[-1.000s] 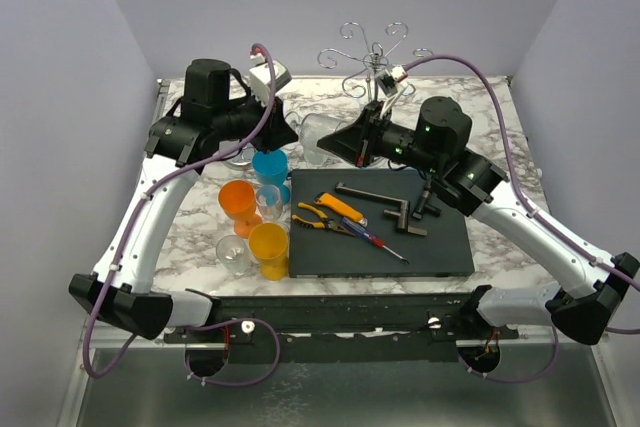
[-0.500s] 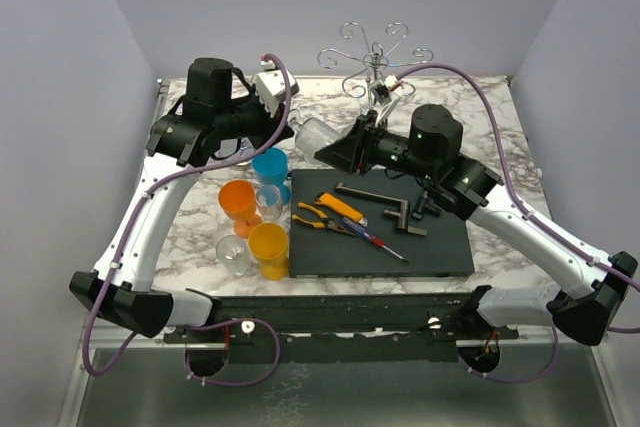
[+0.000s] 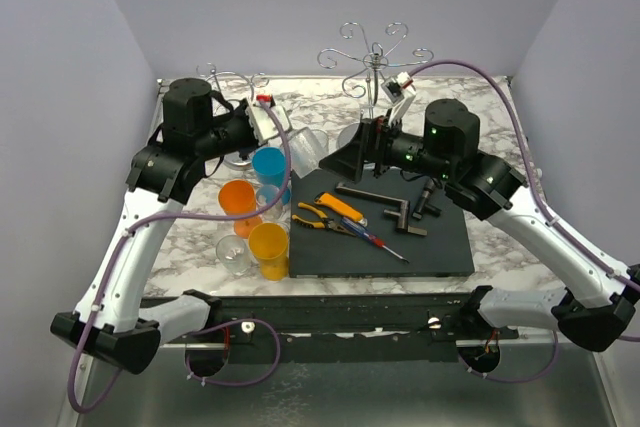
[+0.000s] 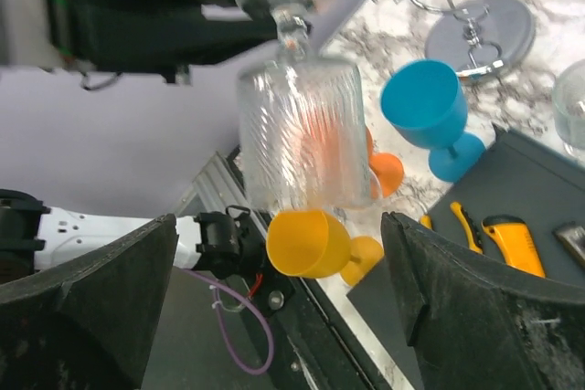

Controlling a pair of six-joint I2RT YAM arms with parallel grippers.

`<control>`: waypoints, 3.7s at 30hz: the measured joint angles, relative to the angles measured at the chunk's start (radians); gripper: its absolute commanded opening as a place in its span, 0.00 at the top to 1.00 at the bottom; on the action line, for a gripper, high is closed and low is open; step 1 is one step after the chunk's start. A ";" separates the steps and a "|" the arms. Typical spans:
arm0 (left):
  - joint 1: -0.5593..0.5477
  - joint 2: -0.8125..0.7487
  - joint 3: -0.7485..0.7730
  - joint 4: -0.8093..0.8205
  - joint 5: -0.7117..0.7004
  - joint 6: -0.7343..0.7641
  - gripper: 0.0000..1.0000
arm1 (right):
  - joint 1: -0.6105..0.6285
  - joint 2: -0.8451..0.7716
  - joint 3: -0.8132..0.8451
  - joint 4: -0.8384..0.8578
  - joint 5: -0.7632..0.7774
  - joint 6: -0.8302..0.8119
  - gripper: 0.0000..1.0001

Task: Place the wine glass upside down on the wine glass rack
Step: Turn the wine glass upside down at the wine rack.

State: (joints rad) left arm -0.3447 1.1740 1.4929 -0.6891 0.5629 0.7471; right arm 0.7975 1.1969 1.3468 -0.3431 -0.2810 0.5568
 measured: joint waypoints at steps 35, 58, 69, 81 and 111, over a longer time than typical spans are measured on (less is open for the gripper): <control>-0.017 -0.171 -0.139 0.178 0.200 0.358 1.00 | -0.001 0.245 0.112 0.070 -0.445 -0.105 0.37; -0.031 -0.147 -0.126 0.283 0.202 0.128 0.01 | -0.006 0.049 -0.070 0.112 -0.069 -0.244 1.00; -0.031 -0.010 -0.018 0.349 0.004 -0.255 0.01 | -0.128 -0.145 -0.257 0.127 0.165 -0.399 1.00; -0.031 0.144 0.051 0.352 -0.083 -0.526 0.03 | -0.305 -0.209 -0.377 0.153 0.216 -0.475 0.99; -0.037 0.270 0.120 0.359 -0.053 -0.698 0.11 | -0.600 0.008 -0.359 0.306 0.022 -0.562 1.00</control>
State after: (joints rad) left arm -0.3817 1.4441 1.6131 -0.3302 0.5098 0.0494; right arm 0.1974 1.2053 0.9878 -0.0376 -0.2588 -0.0048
